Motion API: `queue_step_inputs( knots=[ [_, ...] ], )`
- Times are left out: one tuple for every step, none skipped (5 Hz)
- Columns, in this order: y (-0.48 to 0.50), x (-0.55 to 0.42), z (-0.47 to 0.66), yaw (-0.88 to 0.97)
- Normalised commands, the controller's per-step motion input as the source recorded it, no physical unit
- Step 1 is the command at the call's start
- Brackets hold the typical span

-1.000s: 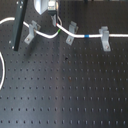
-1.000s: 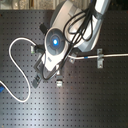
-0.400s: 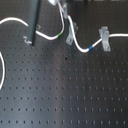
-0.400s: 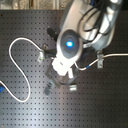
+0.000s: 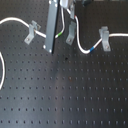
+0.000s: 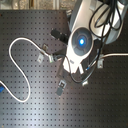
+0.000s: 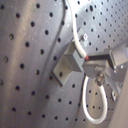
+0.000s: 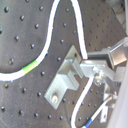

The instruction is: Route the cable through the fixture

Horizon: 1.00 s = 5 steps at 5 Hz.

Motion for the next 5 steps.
queue_step_inputs(
  knots=[
    [0.113,-0.226,0.02,-0.21],
    [0.085,-0.202,0.11,-0.17],
    [0.026,-0.225,0.29,-0.15],
    [-0.026,-0.207,0.31,-0.15],
    [0.004,0.004,0.14,-0.28]
  ],
)
